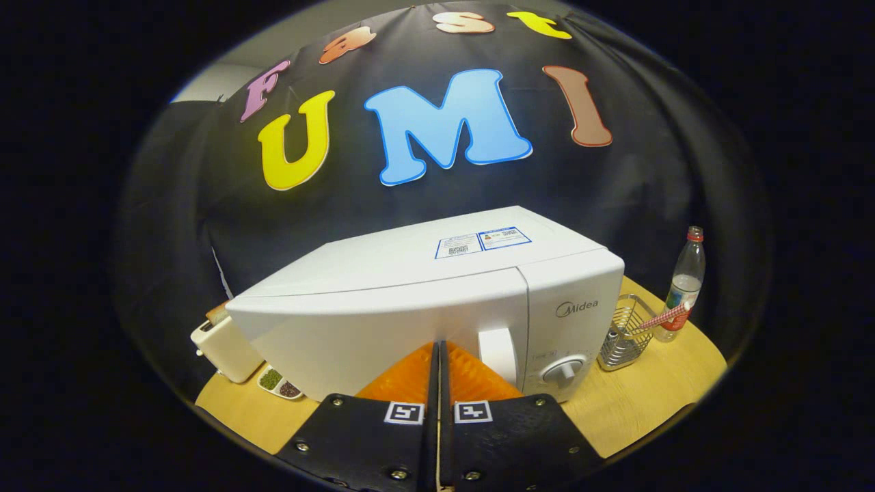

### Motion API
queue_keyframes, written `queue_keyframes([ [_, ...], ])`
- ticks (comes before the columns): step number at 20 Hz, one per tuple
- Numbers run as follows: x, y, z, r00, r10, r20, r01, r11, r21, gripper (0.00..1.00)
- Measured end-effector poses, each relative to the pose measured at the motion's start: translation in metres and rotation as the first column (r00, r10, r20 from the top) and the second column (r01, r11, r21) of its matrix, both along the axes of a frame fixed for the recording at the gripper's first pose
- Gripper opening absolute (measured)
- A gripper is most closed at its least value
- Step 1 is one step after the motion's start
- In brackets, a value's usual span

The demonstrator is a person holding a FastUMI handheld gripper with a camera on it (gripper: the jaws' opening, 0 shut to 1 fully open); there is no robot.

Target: Open the microwave, put the food inside, and close the microwave door.

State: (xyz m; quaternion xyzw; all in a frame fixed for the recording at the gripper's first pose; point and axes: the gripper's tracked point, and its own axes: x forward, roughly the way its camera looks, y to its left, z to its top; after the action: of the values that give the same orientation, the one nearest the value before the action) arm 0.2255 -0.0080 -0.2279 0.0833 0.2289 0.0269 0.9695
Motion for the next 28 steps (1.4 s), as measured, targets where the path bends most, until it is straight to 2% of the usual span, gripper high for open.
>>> queue_keyframes([
  [2, -0.008, 0.004, 0.011, 1.0, 0.01, 0.021, -0.01, 1.0, -0.02, 0.06],
  [6, -0.039, 0.011, 0.041, 0.996, 0.042, 0.083, -0.036, 0.997, -0.073, 0.06],
  [11, -0.088, 0.014, 0.082, 0.985, 0.052, 0.165, -0.029, 0.99, -0.136, 0.06],
  [21, -0.183, 0.018, 0.154, 0.965, -0.006, 0.263, 0.041, 0.991, -0.13, 0.06],
  [28, -0.25, 0.016, 0.165, 0.955, -0.037, 0.294, 0.074, 0.99, -0.117, 0.06],
])
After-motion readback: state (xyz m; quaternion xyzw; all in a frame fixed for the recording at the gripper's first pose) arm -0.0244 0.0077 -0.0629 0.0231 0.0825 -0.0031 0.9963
